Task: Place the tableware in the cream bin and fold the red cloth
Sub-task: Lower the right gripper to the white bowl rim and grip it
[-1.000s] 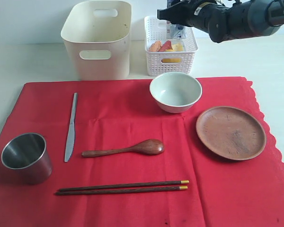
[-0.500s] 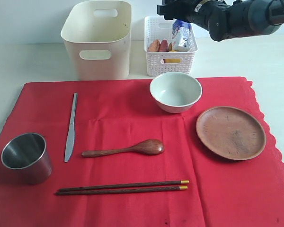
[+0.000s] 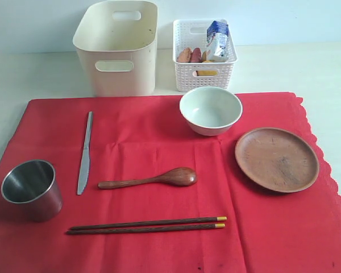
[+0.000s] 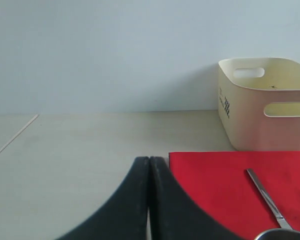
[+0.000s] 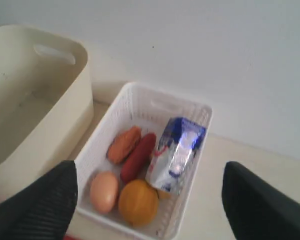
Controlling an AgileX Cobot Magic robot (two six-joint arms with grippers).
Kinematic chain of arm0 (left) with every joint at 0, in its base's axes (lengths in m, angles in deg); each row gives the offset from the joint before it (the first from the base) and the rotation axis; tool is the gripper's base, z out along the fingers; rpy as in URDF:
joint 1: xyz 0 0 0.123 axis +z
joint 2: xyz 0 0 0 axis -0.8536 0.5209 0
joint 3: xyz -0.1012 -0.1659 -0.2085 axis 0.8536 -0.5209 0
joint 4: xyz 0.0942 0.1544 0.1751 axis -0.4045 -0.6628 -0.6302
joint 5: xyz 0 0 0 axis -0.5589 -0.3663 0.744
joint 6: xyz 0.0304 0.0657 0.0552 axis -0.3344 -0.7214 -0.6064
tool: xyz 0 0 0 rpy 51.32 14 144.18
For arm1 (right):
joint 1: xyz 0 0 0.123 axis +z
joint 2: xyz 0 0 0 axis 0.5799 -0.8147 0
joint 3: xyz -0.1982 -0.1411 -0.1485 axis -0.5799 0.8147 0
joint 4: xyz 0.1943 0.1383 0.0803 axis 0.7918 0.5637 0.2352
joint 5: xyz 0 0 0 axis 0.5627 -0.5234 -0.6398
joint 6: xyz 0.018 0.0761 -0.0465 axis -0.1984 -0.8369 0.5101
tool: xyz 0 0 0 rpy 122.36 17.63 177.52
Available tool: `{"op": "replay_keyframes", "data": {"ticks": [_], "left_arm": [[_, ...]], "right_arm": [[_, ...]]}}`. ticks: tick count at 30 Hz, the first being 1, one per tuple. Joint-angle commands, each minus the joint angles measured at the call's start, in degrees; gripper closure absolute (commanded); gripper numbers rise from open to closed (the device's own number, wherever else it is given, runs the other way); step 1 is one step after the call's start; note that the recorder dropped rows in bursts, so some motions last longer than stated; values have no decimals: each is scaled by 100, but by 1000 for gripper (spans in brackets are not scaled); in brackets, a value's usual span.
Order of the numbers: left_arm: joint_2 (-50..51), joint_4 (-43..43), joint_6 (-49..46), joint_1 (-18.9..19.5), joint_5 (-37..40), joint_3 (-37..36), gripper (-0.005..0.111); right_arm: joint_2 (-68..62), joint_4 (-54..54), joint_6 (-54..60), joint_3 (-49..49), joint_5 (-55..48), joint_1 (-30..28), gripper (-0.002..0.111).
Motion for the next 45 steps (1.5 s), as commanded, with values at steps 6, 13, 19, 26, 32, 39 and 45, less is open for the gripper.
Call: {"op": "replay_keyframes", "data": {"ticks": [6,13,19,26,32,39,45], "left_arm": [[-32,-14,0,13,-15,-3,107],[-32,-14,0,13,-15,-3,107],[-32,-14,0,13,-15,-3,107],[-32,-14,0,13,-15,-3,107],[-32,-14,0,13,-15,-3,107],[-32,-14,0,13,-15,-3,107],[-32,-14,0,13,-15,-3,107]], "right_arm": [[107,-38,308,-29,-2468,-16,33],[-467,0,348,-29,-2453,-16,33],[-1162,129,299,-29,-2465,-16,33],[-1813,163,299,-29,-2127,-16,33],[-2003,173,299,-29,-1998,-16,33],[-2003,364,299,-29,-1882,-16,70],[-2003,364,299,-29,-1748,-16,90]]}}
